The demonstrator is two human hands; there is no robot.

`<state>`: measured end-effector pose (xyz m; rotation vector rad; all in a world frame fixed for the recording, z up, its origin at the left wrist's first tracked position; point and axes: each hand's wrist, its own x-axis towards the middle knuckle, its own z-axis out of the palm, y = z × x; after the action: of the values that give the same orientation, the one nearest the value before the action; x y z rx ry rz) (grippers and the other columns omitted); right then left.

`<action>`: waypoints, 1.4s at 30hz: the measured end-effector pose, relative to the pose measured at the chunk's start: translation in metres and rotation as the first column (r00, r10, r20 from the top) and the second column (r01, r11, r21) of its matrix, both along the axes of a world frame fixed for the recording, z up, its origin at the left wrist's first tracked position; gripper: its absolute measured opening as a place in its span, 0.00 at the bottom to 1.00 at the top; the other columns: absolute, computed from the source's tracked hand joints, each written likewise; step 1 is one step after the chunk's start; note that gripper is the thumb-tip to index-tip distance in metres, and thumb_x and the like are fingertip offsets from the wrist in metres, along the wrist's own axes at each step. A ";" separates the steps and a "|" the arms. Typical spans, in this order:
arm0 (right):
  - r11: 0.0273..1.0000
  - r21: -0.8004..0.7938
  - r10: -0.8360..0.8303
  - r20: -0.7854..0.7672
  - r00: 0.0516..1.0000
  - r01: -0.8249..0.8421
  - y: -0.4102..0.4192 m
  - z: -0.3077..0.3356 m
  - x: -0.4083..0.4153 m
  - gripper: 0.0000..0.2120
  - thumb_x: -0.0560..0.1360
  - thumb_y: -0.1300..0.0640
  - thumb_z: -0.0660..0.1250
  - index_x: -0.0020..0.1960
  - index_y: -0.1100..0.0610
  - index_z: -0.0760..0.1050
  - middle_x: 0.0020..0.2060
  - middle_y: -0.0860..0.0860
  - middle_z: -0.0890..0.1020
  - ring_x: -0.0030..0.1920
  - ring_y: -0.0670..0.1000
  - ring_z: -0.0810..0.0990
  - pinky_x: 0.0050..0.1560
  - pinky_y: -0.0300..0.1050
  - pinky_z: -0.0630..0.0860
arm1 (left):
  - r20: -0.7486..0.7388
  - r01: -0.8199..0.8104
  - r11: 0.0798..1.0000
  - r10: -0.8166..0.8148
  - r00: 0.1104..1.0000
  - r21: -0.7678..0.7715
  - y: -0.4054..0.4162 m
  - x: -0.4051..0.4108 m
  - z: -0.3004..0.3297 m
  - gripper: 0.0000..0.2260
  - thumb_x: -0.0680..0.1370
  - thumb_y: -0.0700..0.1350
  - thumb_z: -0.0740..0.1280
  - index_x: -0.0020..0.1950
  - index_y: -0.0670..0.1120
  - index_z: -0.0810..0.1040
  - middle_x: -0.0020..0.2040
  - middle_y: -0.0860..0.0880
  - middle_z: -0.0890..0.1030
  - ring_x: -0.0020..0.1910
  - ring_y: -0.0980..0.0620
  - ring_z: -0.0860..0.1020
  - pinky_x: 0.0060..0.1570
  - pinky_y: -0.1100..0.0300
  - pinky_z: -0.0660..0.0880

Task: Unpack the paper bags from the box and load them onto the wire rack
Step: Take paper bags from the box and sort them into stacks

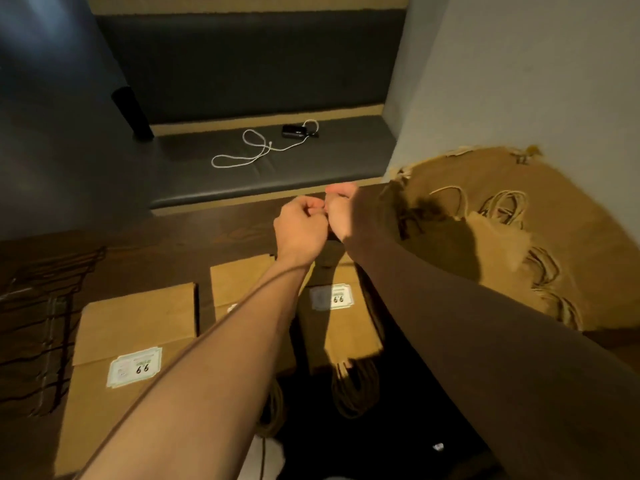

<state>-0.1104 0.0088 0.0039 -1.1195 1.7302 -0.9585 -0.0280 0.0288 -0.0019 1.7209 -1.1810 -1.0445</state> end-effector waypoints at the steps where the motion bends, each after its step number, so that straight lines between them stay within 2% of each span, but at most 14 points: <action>1: 0.998 -0.016 -0.055 -0.003 0.999 0.055 0.000 0.009 -0.020 0.12 0.81 0.62 0.58 0.59 0.62 0.76 0.55 0.58 0.79 0.54 0.54 0.77 0.57 0.46 0.75 | -0.017 0.033 0.999 -0.034 0.999 -0.025 -0.003 -0.021 0.008 0.09 0.77 0.41 0.62 0.41 0.50 0.81 0.43 0.51 0.84 0.47 0.48 0.82 0.53 0.49 0.80; 4: 0.952 -0.092 -0.295 -0.031 0.955 0.292 0.007 0.026 -0.082 0.12 0.79 0.58 0.58 0.54 0.57 0.79 0.49 0.53 0.81 0.52 0.55 0.79 0.57 0.53 0.77 | -0.035 0.147 0.986 -0.149 0.988 -0.074 -0.002 -0.079 0.024 0.12 0.78 0.40 0.61 0.38 0.50 0.79 0.40 0.51 0.83 0.45 0.48 0.82 0.50 0.52 0.81; 7: 0.900 -0.072 -0.428 0.026 0.903 0.429 0.024 0.031 -0.140 0.08 0.77 0.58 0.61 0.49 0.52 0.79 0.45 0.50 0.81 0.50 0.54 0.80 0.54 0.53 0.80 | -0.055 0.254 0.957 -0.263 0.963 -0.138 0.002 -0.131 0.028 0.09 0.78 0.42 0.63 0.50 0.51 0.83 0.48 0.47 0.84 0.51 0.47 0.81 0.56 0.55 0.78; 9: 0.878 -0.020 -0.479 0.012 0.878 0.479 0.035 0.024 -0.182 0.09 0.77 0.58 0.61 0.52 0.54 0.80 0.45 0.51 0.81 0.51 0.55 0.80 0.55 0.53 0.79 | -0.086 0.315 0.949 -0.316 0.945 -0.024 -0.001 -0.164 0.021 0.12 0.79 0.45 0.65 0.61 0.51 0.80 0.56 0.48 0.82 0.57 0.47 0.79 0.61 0.54 0.76; 11: 0.854 0.097 -0.508 -0.060 0.859 0.511 0.050 0.007 -0.218 0.12 0.77 0.58 0.61 0.58 0.57 0.78 0.52 0.55 0.81 0.53 0.54 0.78 0.56 0.49 0.76 | -0.101 0.329 0.917 -0.314 0.944 0.225 -0.010 -0.189 -0.010 0.17 0.77 0.46 0.67 0.65 0.45 0.78 0.61 0.46 0.80 0.59 0.45 0.78 0.61 0.52 0.75; 14: 0.822 0.301 -0.457 -0.160 0.875 0.484 0.072 -0.028 -0.259 0.18 0.77 0.56 0.63 0.65 0.59 0.73 0.58 0.58 0.79 0.56 0.57 0.78 0.54 0.50 0.76 | -0.159 0.217 0.816 -0.155 0.975 0.535 -0.013 -0.214 -0.069 0.28 0.72 0.52 0.69 0.69 0.42 0.74 0.66 0.41 0.78 0.63 0.40 0.77 0.62 0.46 0.76; 19: 0.780 0.417 -0.451 -0.143 0.881 0.467 0.089 -0.072 -0.298 0.37 0.69 0.49 0.75 0.72 0.61 0.65 0.66 0.58 0.74 0.64 0.61 0.74 0.63 0.57 0.74 | 0.019 0.110 0.791 -0.152 0.988 0.602 -0.001 -0.232 -0.068 0.39 0.59 0.55 0.62 0.69 0.42 0.72 0.64 0.42 0.78 0.61 0.40 0.76 0.64 0.46 0.74; 23: 0.760 0.495 -0.363 -0.214 0.907 0.421 0.094 -0.094 -0.315 0.57 0.63 0.42 0.79 0.79 0.56 0.49 0.75 0.59 0.61 0.74 0.64 0.60 0.71 0.63 0.64 | 0.057 0.091 0.786 -0.158 0.986 0.612 -0.009 -0.237 -0.082 0.34 0.63 0.53 0.65 0.66 0.41 0.75 0.60 0.43 0.80 0.57 0.41 0.80 0.60 0.48 0.77; 27: 0.735 0.535 -0.243 -0.364 0.899 0.416 0.094 -0.105 -0.329 0.61 0.52 0.30 0.74 0.76 0.55 0.56 0.74 0.58 0.63 0.73 0.65 0.61 0.71 0.65 0.61 | 0.060 0.073 0.778 -0.141 0.988 0.625 -0.006 -0.236 -0.084 0.28 0.72 0.48 0.70 0.70 0.39 0.71 0.60 0.43 0.80 0.54 0.44 0.80 0.56 0.53 0.78; 30: 0.767 0.499 -0.258 -0.336 0.906 0.403 0.094 -0.113 -0.332 0.54 0.54 0.32 0.73 0.73 0.54 0.60 0.70 0.57 0.69 0.70 0.64 0.67 0.69 0.65 0.64 | 0.045 0.070 0.768 -0.127 0.991 0.636 -0.007 -0.237 -0.089 0.28 0.71 0.47 0.74 0.68 0.39 0.72 0.58 0.43 0.80 0.49 0.44 0.80 0.43 0.56 0.78; 32: 0.796 0.454 -0.246 -0.362 0.899 0.400 0.094 -0.105 -0.325 0.43 0.63 0.38 0.74 0.70 0.55 0.62 0.66 0.57 0.72 0.66 0.64 0.71 0.66 0.63 0.68 | 0.020 0.087 0.764 -0.130 0.991 0.639 -0.006 -0.241 -0.096 0.28 0.64 0.47 0.78 0.61 0.40 0.77 0.55 0.43 0.81 0.48 0.42 0.81 0.44 0.51 0.81; 35: 0.842 0.411 -0.183 -0.393 0.901 0.351 0.089 -0.096 -0.315 0.30 0.72 0.46 0.70 0.68 0.57 0.64 0.62 0.57 0.73 0.62 0.62 0.73 0.61 0.56 0.71 | -0.061 0.137 0.792 -0.125 0.990 0.595 -0.006 -0.246 -0.097 0.15 0.64 0.44 0.77 0.46 0.45 0.76 0.48 0.44 0.82 0.45 0.42 0.82 0.46 0.49 0.82; 38: 0.848 0.421 -0.182 -0.339 0.923 0.322 0.086 -0.089 -0.310 0.30 0.73 0.49 0.71 0.69 0.59 0.63 0.62 0.58 0.73 0.62 0.61 0.73 0.57 0.51 0.70 | -0.099 0.222 0.797 -0.202 0.974 0.561 -0.007 -0.242 -0.080 0.11 0.74 0.40 0.72 0.53 0.44 0.73 0.37 0.44 0.78 0.30 0.44 0.77 0.24 0.63 0.72; 42: 0.846 0.423 -0.224 -0.269 0.937 0.324 0.084 -0.074 -0.315 0.32 0.71 0.51 0.73 0.69 0.61 0.65 0.62 0.58 0.74 0.61 0.60 0.74 0.54 0.49 0.70 | -0.184 0.312 0.838 -0.255 0.949 0.447 -0.006 -0.236 -0.064 0.15 0.79 0.35 0.66 0.63 0.46 0.72 0.49 0.44 0.81 0.31 0.52 0.73 0.21 0.65 0.72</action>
<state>-0.4257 0.0930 -0.0699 -0.6838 2.1922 -0.5487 -0.2640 0.0230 -0.0657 1.8425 -1.1958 -1.7107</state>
